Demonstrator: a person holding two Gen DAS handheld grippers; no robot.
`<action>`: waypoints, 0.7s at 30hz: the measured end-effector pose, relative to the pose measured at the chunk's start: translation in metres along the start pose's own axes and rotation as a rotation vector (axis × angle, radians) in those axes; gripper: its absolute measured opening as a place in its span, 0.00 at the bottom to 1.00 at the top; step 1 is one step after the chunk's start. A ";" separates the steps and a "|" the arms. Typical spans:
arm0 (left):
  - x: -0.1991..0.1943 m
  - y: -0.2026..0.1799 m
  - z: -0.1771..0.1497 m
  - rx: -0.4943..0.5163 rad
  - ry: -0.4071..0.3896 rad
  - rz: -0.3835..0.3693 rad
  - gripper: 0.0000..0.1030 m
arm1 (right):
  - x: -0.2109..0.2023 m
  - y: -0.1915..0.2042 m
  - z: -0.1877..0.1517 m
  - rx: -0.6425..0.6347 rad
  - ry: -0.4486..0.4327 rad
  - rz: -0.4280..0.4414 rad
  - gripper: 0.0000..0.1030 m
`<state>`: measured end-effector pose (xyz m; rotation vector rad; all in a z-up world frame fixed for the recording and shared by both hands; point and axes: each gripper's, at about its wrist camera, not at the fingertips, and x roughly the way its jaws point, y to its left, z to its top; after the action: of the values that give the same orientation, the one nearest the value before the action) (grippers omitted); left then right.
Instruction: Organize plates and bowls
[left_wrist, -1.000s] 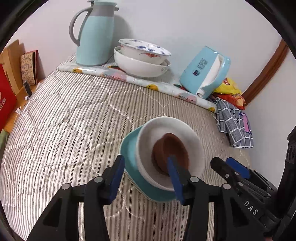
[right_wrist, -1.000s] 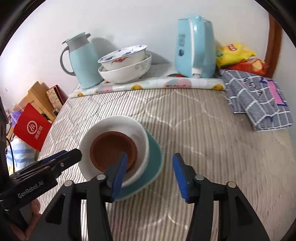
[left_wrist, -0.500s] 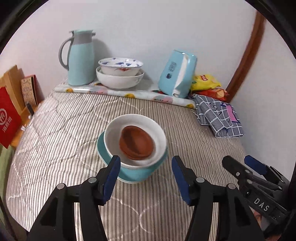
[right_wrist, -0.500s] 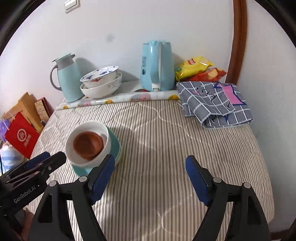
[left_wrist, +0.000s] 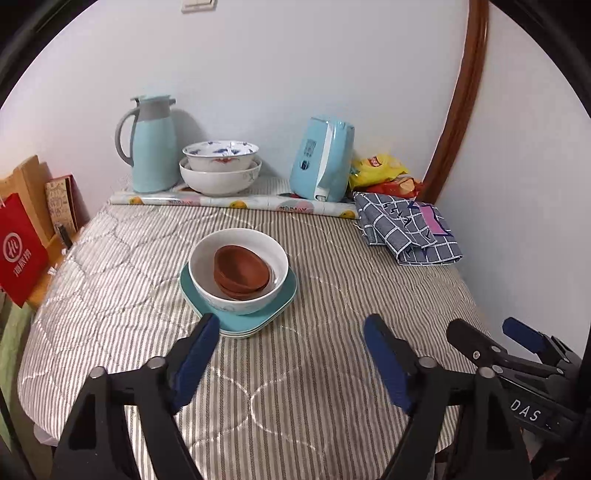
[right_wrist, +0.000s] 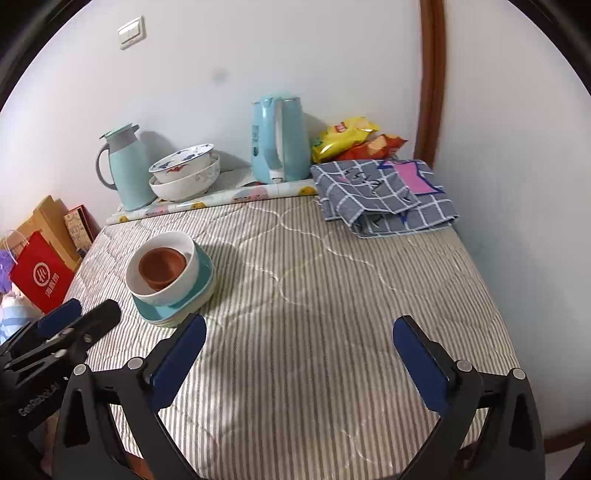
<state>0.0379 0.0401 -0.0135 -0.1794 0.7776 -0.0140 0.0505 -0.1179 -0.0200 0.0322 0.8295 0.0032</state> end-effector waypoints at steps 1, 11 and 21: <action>-0.002 -0.002 -0.002 0.005 -0.001 0.003 0.81 | -0.003 -0.002 -0.003 -0.002 0.002 -0.006 0.97; -0.016 -0.008 -0.013 0.010 -0.011 0.034 0.81 | -0.028 -0.018 -0.018 0.009 -0.029 -0.033 0.97; -0.030 -0.015 -0.016 0.028 -0.039 0.049 0.81 | -0.038 -0.021 -0.025 0.003 -0.042 -0.028 0.97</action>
<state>0.0058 0.0253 -0.0013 -0.1332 0.7419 0.0249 0.0062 -0.1390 -0.0089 0.0232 0.7884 -0.0254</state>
